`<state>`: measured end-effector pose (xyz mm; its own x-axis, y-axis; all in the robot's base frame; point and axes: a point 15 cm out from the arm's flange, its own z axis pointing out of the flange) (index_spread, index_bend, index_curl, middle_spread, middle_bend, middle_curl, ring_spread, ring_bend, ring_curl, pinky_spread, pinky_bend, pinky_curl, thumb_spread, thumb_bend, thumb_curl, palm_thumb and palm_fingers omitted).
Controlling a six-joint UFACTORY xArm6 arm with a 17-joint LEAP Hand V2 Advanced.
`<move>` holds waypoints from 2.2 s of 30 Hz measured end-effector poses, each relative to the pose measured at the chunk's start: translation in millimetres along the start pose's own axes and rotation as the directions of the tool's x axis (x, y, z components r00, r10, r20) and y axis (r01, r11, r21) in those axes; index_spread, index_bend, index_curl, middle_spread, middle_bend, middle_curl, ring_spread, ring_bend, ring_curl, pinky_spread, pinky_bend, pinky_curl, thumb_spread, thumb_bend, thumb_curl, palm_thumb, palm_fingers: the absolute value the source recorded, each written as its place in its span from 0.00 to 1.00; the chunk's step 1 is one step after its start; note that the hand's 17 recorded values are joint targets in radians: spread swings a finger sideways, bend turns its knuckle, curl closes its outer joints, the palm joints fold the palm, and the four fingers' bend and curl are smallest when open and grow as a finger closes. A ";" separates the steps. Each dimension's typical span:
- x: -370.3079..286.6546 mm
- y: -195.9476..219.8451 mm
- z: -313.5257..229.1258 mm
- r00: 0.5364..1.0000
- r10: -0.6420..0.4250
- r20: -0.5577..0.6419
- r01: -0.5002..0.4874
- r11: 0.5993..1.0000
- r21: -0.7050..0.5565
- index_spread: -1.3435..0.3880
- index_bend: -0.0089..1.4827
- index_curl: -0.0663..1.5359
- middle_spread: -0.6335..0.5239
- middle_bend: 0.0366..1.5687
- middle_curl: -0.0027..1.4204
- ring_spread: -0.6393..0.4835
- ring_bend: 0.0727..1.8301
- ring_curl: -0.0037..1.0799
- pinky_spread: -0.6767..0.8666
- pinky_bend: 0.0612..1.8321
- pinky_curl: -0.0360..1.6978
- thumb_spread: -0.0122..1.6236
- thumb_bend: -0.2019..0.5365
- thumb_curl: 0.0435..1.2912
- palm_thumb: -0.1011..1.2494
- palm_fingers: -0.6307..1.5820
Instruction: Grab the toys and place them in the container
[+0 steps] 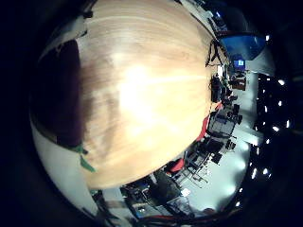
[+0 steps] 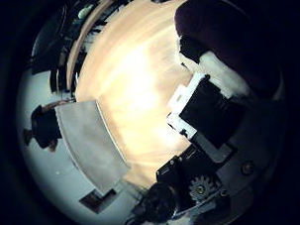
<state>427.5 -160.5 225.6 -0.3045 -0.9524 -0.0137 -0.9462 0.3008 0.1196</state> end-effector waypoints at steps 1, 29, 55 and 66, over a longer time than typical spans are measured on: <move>-0.4 0.4 -3.2 1.000 0.000 0.000 0.000 1.000 0.006 0.45 0.16 0.36 0.28 0.59 0.47 0.33 0.71 0.47 0.14 0.66 0.27 0.65 0.25 0.24 0.82 0.83; -186.4 84.5 -153.9 0.927 -0.376 -0.003 0.362 0.889 0.282 0.44 0.13 0.45 0.28 0.60 0.46 0.34 0.71 0.46 0.14 0.65 0.29 0.64 0.25 0.24 0.82 0.83; -395.2 183.0 -158.8 0.680 -0.732 -0.036 0.713 0.650 0.264 0.43 0.13 0.49 0.28 0.61 0.46 0.33 0.72 0.46 0.15 0.65 0.31 0.64 0.25 0.23 0.82 0.83; -429.3 183.1 -154.5 0.651 -0.758 -0.043 0.741 0.622 0.254 0.42 0.13 0.50 0.28 0.61 0.45 0.33 0.72 0.46 0.15 0.66 0.31 0.64 0.25 0.23 0.81 0.83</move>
<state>401.9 295.8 406.7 0.5236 -0.8501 -0.0565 -0.8417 -0.5060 -0.1883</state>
